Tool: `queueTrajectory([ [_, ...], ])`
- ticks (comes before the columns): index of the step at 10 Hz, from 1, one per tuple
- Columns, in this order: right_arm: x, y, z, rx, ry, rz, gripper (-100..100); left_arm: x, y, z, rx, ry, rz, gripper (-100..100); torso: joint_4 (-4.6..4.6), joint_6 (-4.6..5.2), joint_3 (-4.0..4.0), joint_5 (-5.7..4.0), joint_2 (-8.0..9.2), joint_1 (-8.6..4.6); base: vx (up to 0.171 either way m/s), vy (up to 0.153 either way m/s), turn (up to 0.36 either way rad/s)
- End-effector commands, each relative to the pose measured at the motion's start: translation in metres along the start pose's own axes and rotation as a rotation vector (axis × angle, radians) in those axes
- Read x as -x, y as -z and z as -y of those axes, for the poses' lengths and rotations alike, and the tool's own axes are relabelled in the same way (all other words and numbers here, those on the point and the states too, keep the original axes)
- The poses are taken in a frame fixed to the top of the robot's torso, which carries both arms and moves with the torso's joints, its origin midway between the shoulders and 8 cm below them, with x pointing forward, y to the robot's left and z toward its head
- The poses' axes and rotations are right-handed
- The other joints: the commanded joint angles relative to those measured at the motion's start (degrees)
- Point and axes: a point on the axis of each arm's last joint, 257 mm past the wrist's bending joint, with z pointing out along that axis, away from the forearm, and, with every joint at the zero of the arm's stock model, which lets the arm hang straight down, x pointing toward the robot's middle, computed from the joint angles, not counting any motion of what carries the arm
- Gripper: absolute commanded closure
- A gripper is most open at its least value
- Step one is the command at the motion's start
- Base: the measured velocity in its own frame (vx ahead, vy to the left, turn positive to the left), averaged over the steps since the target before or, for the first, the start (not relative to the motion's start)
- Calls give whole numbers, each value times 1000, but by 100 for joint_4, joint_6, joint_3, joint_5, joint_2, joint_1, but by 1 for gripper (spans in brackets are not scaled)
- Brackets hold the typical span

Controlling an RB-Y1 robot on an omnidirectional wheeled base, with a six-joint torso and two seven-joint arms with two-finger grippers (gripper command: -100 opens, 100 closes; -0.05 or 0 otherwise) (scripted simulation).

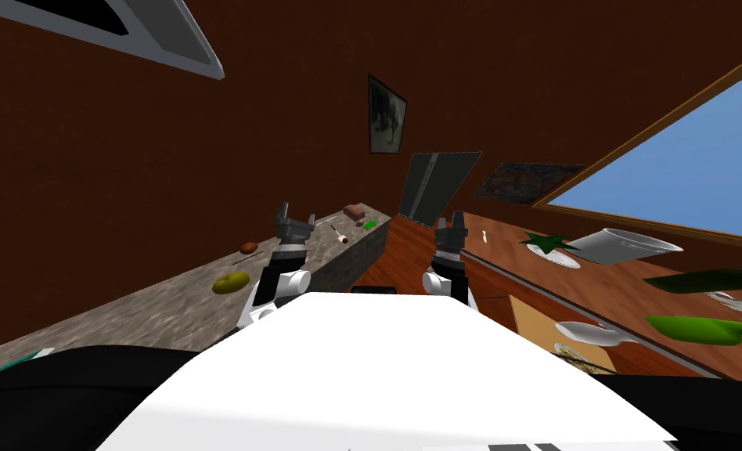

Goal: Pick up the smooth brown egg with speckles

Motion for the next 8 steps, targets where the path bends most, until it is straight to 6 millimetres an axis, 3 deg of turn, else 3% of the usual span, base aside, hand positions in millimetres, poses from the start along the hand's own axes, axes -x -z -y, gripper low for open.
queueTrajectory([
  [1,0,0,0,0,0,0,0,4,-4,0,21,51,12,-100,0,0,0,0,0,0,104,-147,-107],
  [8,0,0,0,0,0,0,0,18,-8,-15,115,161,68,-100,-1,-1,-1,2,-2,7,79,-91,-45],
])
